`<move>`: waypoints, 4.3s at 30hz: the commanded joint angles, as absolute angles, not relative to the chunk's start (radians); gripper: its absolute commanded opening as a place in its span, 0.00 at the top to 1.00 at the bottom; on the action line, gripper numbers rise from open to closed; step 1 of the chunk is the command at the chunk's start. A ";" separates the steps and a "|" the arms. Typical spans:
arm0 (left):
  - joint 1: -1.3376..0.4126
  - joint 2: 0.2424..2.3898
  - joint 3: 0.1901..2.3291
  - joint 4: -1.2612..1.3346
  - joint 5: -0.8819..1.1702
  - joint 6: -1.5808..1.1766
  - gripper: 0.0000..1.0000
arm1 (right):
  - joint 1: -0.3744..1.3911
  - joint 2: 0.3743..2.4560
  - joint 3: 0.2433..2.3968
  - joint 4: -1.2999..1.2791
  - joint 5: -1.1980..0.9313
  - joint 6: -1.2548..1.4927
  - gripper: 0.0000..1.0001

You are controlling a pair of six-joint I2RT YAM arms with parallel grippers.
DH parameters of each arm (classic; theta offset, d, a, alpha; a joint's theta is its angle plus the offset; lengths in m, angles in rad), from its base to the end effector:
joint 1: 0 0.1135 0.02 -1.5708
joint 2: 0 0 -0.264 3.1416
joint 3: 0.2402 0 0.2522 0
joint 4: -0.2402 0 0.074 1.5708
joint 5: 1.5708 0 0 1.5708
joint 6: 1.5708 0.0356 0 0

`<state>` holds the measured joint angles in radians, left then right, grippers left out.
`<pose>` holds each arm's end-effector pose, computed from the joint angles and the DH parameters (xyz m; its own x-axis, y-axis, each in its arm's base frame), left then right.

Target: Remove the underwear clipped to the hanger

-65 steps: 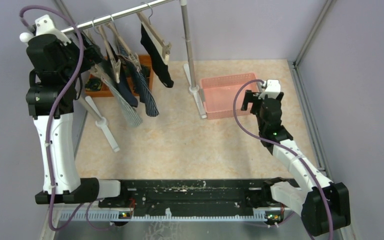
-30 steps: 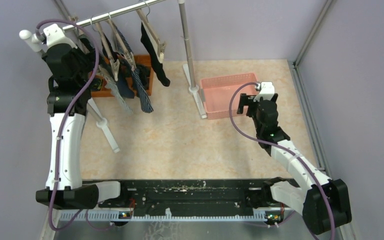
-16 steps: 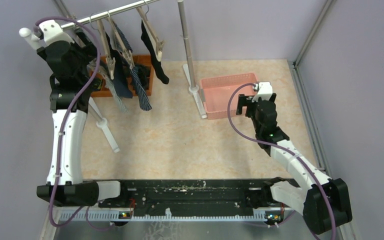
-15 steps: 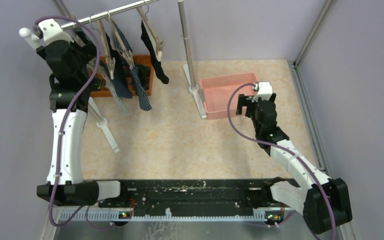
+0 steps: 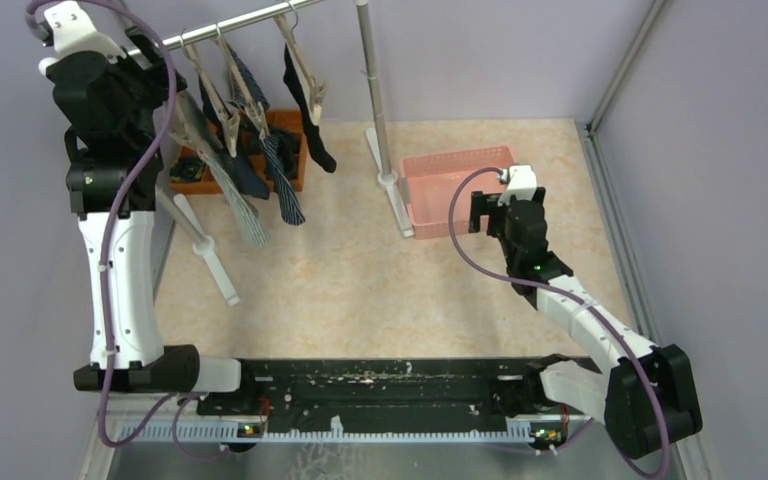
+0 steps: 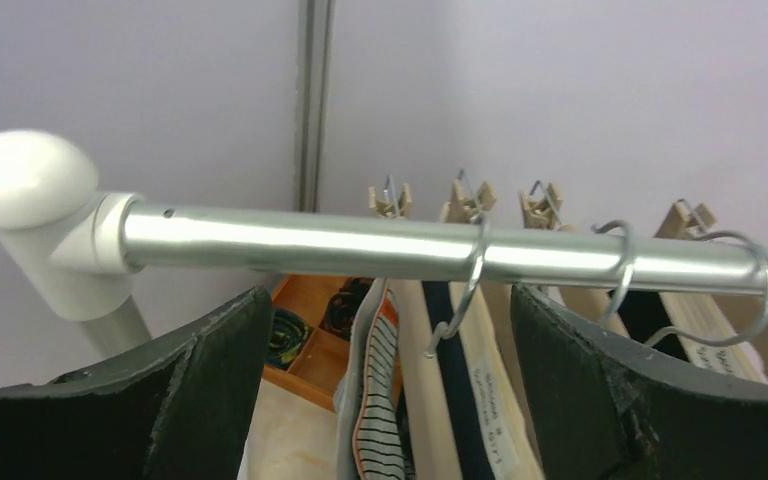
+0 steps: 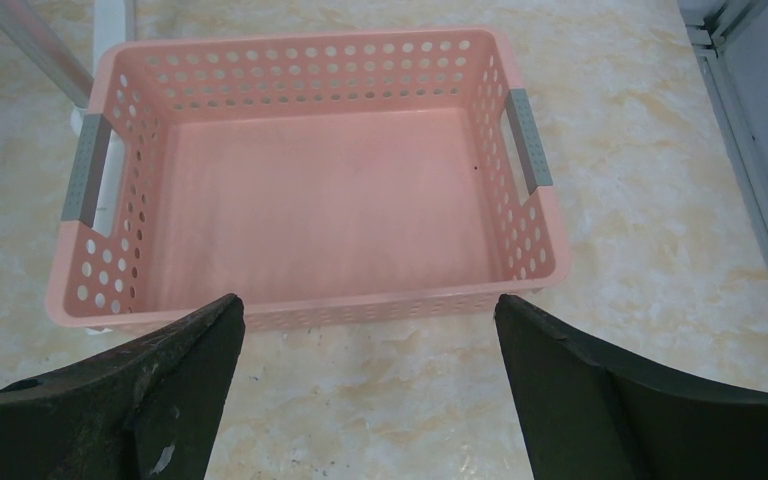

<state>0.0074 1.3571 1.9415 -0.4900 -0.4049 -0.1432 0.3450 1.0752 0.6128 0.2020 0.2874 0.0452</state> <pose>0.2414 0.0158 0.5667 0.1502 -0.1301 -0.9801 -0.3814 0.9069 -0.1788 0.2339 0.0733 0.2623 -0.2451 -0.0420 -0.9686 -0.0555 0.9980 -0.0292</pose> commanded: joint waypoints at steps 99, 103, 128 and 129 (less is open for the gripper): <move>0.013 1.287 1.769 -0.545 -0.085 -0.660 0.33 | 0.380 1.042 0.596 0.299 0.236 0.071 0.03; 0.013 1.289 1.774 -0.525 -0.071 -0.708 0.32 | 0.381 1.040 0.589 0.309 0.216 0.080 0.03; -0.026 1.156 1.645 -0.513 -0.267 -0.724 0.56 | 0.382 1.027 0.595 0.306 0.257 0.075 0.03; -0.026 1.145 1.644 -0.525 -0.274 -0.721 0.56 | 0.381 1.028 0.598 0.303 0.255 0.077 0.03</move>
